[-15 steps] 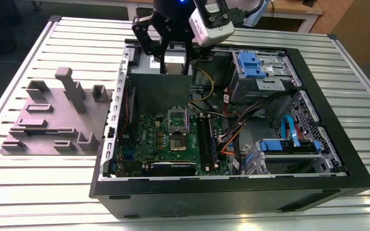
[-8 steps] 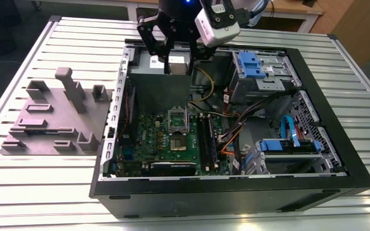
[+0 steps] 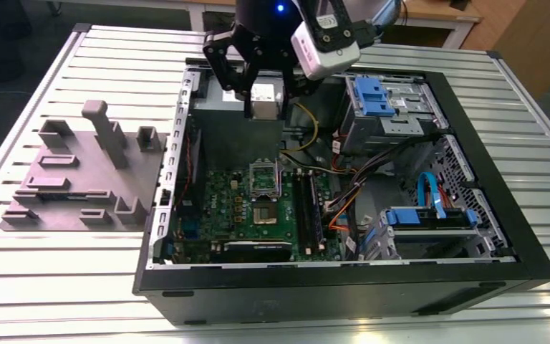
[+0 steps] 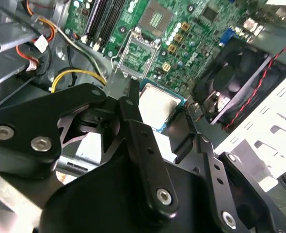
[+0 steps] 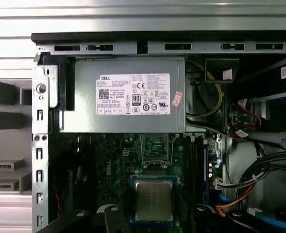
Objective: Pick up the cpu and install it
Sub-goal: 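Pick up the cpu and move it towards the insertion slot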
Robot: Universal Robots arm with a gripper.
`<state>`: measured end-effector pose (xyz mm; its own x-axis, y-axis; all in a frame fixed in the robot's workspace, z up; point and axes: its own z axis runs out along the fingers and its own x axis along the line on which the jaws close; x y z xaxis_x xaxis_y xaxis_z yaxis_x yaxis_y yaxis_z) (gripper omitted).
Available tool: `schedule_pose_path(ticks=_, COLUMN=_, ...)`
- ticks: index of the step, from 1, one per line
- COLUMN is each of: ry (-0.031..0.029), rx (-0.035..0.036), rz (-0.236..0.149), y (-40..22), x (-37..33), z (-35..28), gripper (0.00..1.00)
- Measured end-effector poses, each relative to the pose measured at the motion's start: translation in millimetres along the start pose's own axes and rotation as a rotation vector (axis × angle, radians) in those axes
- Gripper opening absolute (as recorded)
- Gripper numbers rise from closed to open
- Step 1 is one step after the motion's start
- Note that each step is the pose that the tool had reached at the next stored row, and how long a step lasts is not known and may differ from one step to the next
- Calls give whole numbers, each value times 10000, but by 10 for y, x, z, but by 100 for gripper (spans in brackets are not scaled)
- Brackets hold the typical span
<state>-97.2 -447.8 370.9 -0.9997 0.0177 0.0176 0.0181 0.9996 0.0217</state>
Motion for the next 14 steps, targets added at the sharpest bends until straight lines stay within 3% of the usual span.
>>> schedule_pose_path(ticks=12, ry=-3, rx=-2, rz=147, y=-7, x=-203, z=12, gripper=47)
schedule_pose_path(ticks=14, ry=-4, rx=-3, rz=152, y=-7, x=-207, z=12, gripper=47)
